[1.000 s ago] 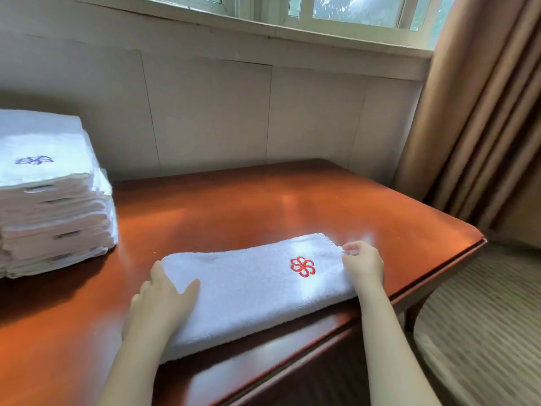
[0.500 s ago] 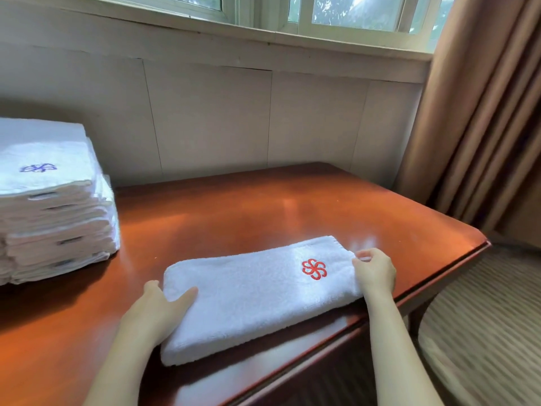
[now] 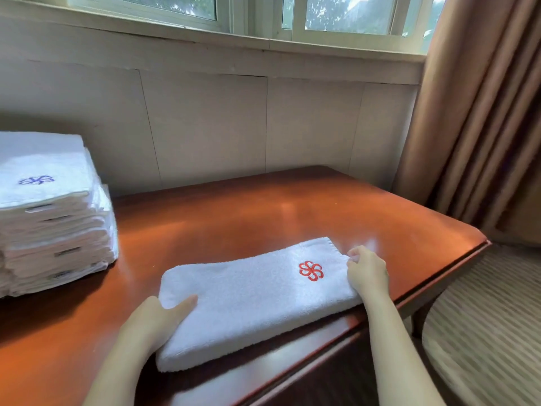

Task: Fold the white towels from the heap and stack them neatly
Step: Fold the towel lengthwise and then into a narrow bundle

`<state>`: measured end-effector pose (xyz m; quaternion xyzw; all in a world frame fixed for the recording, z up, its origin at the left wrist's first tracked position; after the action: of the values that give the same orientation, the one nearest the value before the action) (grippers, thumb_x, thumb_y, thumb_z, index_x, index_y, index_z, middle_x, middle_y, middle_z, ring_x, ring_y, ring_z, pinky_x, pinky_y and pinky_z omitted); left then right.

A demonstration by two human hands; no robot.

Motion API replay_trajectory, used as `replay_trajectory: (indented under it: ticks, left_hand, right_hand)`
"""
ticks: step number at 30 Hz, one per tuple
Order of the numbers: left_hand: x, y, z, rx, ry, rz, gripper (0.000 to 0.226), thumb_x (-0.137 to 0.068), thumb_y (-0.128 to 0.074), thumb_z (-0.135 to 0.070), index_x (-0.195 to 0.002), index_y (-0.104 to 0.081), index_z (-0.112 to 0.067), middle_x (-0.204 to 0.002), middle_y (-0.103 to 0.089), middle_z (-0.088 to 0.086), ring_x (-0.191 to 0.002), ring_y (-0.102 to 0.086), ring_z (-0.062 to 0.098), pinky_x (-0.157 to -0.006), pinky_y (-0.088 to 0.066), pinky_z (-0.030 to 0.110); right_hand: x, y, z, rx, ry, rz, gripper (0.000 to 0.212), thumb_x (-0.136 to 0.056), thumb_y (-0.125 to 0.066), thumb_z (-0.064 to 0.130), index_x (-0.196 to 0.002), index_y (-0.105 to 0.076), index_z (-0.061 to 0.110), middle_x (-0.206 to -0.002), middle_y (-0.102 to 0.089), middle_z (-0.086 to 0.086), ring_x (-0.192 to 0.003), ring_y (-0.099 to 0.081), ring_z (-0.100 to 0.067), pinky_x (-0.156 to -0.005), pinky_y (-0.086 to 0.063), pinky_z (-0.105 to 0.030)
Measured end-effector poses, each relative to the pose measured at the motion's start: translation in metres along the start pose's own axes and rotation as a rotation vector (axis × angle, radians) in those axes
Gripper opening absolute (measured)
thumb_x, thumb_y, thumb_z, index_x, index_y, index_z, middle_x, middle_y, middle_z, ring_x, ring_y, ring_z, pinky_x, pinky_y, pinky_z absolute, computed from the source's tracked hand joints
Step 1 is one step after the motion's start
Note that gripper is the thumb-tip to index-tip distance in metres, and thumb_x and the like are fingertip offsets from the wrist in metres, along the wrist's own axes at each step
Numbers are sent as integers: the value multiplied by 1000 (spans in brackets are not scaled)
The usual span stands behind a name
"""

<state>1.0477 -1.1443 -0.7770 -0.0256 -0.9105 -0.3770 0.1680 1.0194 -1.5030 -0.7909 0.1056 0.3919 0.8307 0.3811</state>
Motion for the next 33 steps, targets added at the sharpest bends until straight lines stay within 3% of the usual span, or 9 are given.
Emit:
replay_trajectory:
  ticks: [8, 12, 14, 17, 20, 22, 25, 30, 33]
  left_hand:
    - [0, 6, 6, -170, -9, -90, 59, -84, -53, -63, -115, -50, -12, -95, -62, -1, -87, -60, 20, -64, -38, 31]
    - [4, 2, 10, -25, -47, -23, 103, -77, -68, -57, -152, -7, -22, -145, -42, 4, -120, -50, 29, -89, -44, 35]
    - [10, -2, 9, 123, -64, 123, 122, -72, -78, -44, -151, 14, -30, -141, -38, 1, -112, -51, 27, -82, -49, 34]
    - [10, -4, 8, 117, -178, 208, 129, -60, -85, -35, -152, 5, -28, -135, -39, -5, -108, -48, 18, -78, -46, 28]
    - [0, 2, 9, 260, -145, -9, 115, -70, -84, -22, -153, -5, -22, -151, -32, 4, -116, -49, 28, -76, -48, 26]
    - [-10, 11, 12, 379, -135, -316, 102, -75, -80, -14, -153, -14, -16, -146, -40, 16, -103, -56, 38, -82, -53, 28]
    - [-18, 16, 21, 487, -51, -599, 88, -79, -75, -11, -149, -22, -9, -134, -45, 29, -122, -45, 42, -101, -41, 49]
    - [-11, -10, 14, 671, 6, -371, 98, -79, -71, -17, -151, -5, -21, -143, -40, 14, -122, -48, 38, -96, -46, 52]
    - [9, -41, -2, 577, -92, -49, 80, -83, -63, -12, -146, -21, -41, -126, -48, 4, -98, -61, 30, -65, -57, 38]
  right_hand:
    - [0, 4, -3, 11, -15, -55, 30, -90, -47, 7, -115, -62, 14, -113, -65, -12, -103, -57, -32, -72, -36, -29]
    - [7, 13, 6, 186, -66, -80, 42, -85, -47, 3, -121, -59, 18, -122, -58, -11, -114, -48, -35, -87, -40, -33]
    - [14, 10, 20, 206, 33, -90, 43, -83, -48, 3, -121, -60, 20, -121, -54, -9, -113, -43, -34, -91, -37, -34]
    - [35, -9, 59, 90, 401, -30, 31, -88, -57, 14, -118, -63, 17, -124, -54, -7, -117, -44, -28, -98, -30, -29]
    - [72, -46, 94, 177, 743, 277, 45, -94, -53, 37, -136, -51, 21, -148, -37, -6, -141, -24, -22, -115, -15, -32]
    - [98, -71, 105, 363, 797, 478, 54, -96, -40, 48, -146, -34, 26, -157, -19, -6, -146, -11, -25, -116, -7, -44]
    - [114, -81, 115, 512, 774, 567, 61, -93, -36, 56, -146, -27, 27, -155, -19, -13, -140, -17, -33, -111, -16, -49]
    - [81, -59, 112, 443, 617, 635, 65, -90, -47, 55, -147, -28, 30, -151, -29, -6, -140, -21, -29, -111, -25, -44]
    - [69, -58, 99, 478, 514, 588, 69, -92, -34, 60, -151, -18, 29, -156, -22, -5, -144, -17, -24, -118, -11, -45]
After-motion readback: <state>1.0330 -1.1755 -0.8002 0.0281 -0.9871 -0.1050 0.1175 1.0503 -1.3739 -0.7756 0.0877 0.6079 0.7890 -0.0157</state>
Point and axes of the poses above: each hand's wrist, its own x-axis away from the middle knuckle, its own y-axis out of the back of the hand, z = x × y, the point moved 2 cm from there along -x, towards the middle knuckle
